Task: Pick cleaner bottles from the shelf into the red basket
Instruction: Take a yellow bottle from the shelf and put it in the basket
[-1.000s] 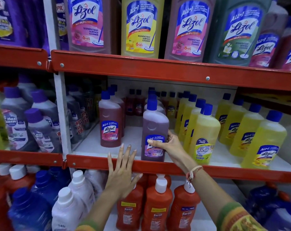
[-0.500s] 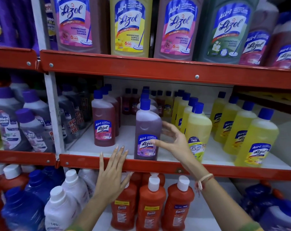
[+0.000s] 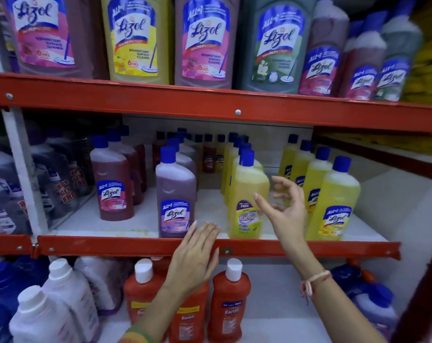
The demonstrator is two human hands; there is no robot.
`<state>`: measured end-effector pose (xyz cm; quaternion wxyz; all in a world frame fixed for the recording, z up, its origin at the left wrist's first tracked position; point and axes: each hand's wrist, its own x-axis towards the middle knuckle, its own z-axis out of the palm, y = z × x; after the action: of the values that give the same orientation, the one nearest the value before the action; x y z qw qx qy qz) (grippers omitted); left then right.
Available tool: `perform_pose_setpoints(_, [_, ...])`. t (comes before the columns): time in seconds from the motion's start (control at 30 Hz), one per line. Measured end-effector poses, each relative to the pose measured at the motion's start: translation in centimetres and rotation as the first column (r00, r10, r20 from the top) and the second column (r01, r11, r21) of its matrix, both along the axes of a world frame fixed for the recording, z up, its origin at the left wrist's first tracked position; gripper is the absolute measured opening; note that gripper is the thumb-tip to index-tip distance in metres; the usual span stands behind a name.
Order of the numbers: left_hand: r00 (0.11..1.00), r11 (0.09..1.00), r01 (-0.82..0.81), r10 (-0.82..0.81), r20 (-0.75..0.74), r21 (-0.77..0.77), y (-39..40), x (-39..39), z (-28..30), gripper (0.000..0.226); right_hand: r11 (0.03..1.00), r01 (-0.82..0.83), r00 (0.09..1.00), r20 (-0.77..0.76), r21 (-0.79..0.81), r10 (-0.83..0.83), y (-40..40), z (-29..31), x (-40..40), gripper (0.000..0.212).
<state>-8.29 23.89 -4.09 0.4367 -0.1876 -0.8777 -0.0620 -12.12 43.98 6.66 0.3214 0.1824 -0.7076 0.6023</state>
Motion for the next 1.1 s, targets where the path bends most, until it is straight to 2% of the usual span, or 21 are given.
perform_pose_setpoints(0.07, [0.997,0.999,-0.053,0.053,0.05,0.003,0.9,-0.5,-0.3,0.04,0.998,-0.023,0.997,0.076,0.065,0.018,0.6,-0.8,-1.5,0.065])
perform_pose_setpoints(0.13, [0.989,0.993,-0.115,0.116,0.093,-0.014,1.4,-0.8,-0.4,0.04,0.988,-0.121,0.978,0.182,0.099,0.101,1.0,-1.2,-3.0,0.078])
perform_pose_setpoints(0.2, [0.981,0.986,-0.162,0.164,0.106,-0.031,1.7,-0.9,-0.4,0.038,0.96,-0.262,0.925,0.307,0.095,0.222,0.9,-1.3,-3.9,0.076])
perform_pose_setpoints(0.27, [0.976,0.982,-0.189,0.189,0.108,-0.015,2.1,-1.0,-0.5,0.035,0.92,-0.389,0.846,0.414,0.047,0.336,0.7,-1.6,-4.7,0.065])
perform_pose_setpoints(0.33, [0.973,0.979,-0.203,0.199,0.117,0.026,2.5,-0.8,-0.7,0.034,0.899,-0.437,0.802,0.446,-0.014,0.397,0.3,-2.3,-5.3,0.067])
perform_pose_setpoints(0.43, [0.968,0.974,-0.218,0.206,0.144,0.069,3.0,-0.6,-1.0,0.035,0.915,-0.394,0.822,0.411,-0.087,0.393,-0.3,-2.9,-5.5,0.068])
perform_pose_setpoints(0.5, [0.965,0.972,-0.223,0.209,0.156,0.079,3.0,-0.6,-0.9,0.036,0.941,-0.326,0.869,0.362,-0.092,0.337,-0.6,-2.7,-4.9,0.06])
perform_pose_setpoints(0.57, [0.965,0.972,-0.224,0.21,0.157,0.073,2.9,-0.6,-1.0,0.036,0.969,-0.239,0.928,0.278,-0.068,0.249,-1.0,-2.3,-4.0,0.054])
perform_pose_setpoints(0.7, [0.96,0.969,-0.237,0.223,0.17,0.065,2.8,-0.5,-1.2,0.04,0.996,0.029,0.999,0.026,0.087,-0.032,-1.4,-1.2,-1.7,0.067])
perform_pose_setpoints(0.83, [0.957,0.966,-0.246,0.231,0.177,0.073,3.1,-0.3,-1.1,0.042,0.931,0.327,0.929,-0.236,0.164,-0.285,-1.3,-0.3,1.2,0.071])
perform_pose_setpoints(0.93, [0.956,0.969,-0.24,0.227,0.185,0.051,2.8,-0.1,-1.2,0.042,0.845,0.501,0.84,-0.342,0.186,-0.422,-1.2,-0.2,3.1,0.066])
perform_pose_setpoints(1.03, [0.957,0.972,-0.229,0.216,0.193,0.047,2.7,0.0,-1.1,0.043,0.837,0.517,0.825,-0.368,0.18,-0.43,-0.9,-0.1,4.4,0.067])
perform_pose_setpoints(1.1, [0.96,0.974,-0.218,0.204,0.194,0.057,2.6,0.2,-1.1,0.042,0.919,0.371,0.897,-0.307,0.131,-0.318,-0.6,0.1,5.0,0.069])
